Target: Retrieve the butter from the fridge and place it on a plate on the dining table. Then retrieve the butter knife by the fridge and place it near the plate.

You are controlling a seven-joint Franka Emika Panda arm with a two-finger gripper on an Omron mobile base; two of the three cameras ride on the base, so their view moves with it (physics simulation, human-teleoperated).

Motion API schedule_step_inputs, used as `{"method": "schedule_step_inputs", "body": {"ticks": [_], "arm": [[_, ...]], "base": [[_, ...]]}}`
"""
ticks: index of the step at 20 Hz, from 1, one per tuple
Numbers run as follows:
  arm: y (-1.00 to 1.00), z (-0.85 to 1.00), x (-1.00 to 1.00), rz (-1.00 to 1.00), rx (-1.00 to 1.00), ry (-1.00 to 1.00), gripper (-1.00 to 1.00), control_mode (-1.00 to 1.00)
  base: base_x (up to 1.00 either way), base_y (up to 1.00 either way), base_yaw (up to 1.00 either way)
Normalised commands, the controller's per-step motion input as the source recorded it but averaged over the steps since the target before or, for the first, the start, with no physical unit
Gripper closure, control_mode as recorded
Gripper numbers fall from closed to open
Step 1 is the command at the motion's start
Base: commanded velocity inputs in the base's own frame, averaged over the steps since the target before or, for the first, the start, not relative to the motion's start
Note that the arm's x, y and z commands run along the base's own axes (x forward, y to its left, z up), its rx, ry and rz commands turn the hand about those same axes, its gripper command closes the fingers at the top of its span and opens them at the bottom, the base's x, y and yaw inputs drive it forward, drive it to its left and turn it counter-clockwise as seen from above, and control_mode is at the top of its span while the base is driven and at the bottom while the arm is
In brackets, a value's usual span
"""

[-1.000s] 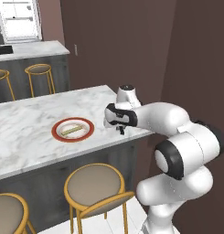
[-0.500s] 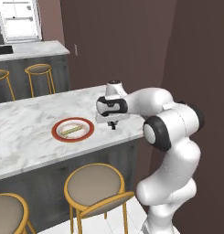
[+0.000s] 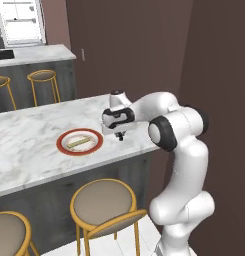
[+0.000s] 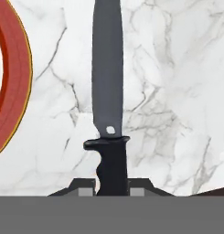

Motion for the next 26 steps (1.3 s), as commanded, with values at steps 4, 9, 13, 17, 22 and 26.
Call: {"method": "schedule_step_inputs", "body": {"ticks": [4, 9, 13, 17, 22, 26], "arm": [[0.0, -0.34, 0.25, -0.02, -0.03, -0.09, 1.0, -1.0], [0.0, -0.22, 0.22, -0.02, 0.01, -0.04, 1.0, -1.0], [0.0, -0.17, 0.3, -0.01, 0.09, 0.0, 1.0, -1.0], [0.0, -0.23, 0.44, 0.0, 0.11, 0.03, 1.0, -1.0], [0.0, -0.2, 0.26, 0.0, 0.02, 0.0, 1.0, -1.0], [0.0, -0.18, 0.2, 0.0, 0.01, 0.0, 1.0, -1.0]], "base": [[0.0, 0.0, 0.0], [0.0, 0.0, 0.0], [0.0, 0.0, 0.0], [0.0, 0.0, 0.0], [0.0, 0.0, 0.0], [0.0, 0.0, 0.0]]}}
